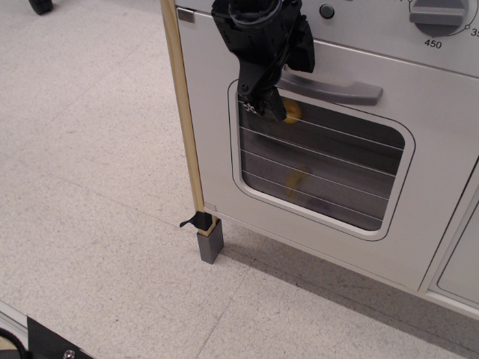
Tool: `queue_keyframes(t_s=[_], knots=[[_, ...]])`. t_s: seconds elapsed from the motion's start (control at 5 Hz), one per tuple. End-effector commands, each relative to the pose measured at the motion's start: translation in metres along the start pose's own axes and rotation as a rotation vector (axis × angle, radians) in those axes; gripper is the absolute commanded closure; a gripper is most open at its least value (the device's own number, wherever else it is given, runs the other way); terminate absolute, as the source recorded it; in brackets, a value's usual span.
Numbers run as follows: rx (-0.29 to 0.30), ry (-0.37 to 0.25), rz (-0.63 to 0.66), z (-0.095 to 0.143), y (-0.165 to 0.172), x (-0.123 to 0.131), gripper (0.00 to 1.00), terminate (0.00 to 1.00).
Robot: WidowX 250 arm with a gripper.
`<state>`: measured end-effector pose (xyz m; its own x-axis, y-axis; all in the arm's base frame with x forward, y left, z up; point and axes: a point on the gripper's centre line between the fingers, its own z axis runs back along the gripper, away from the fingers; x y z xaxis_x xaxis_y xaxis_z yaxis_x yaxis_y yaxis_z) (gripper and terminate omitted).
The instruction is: Open oven
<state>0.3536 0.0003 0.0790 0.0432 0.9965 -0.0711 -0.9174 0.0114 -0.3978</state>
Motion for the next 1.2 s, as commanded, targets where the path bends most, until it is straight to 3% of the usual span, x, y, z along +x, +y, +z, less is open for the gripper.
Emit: queue_keyframes(t_s=[0.0,0.4,1.0], knots=[[-0.031,0.0,-0.017,0.002,-0.01,0.011,0.0,0.0],[0.004,-0.001,-0.045,-0.001,0.005,0.017,0.0,0.0],[0.045,0.02,-0.187,0.016,0.051,0.045,0.0,0.0]])
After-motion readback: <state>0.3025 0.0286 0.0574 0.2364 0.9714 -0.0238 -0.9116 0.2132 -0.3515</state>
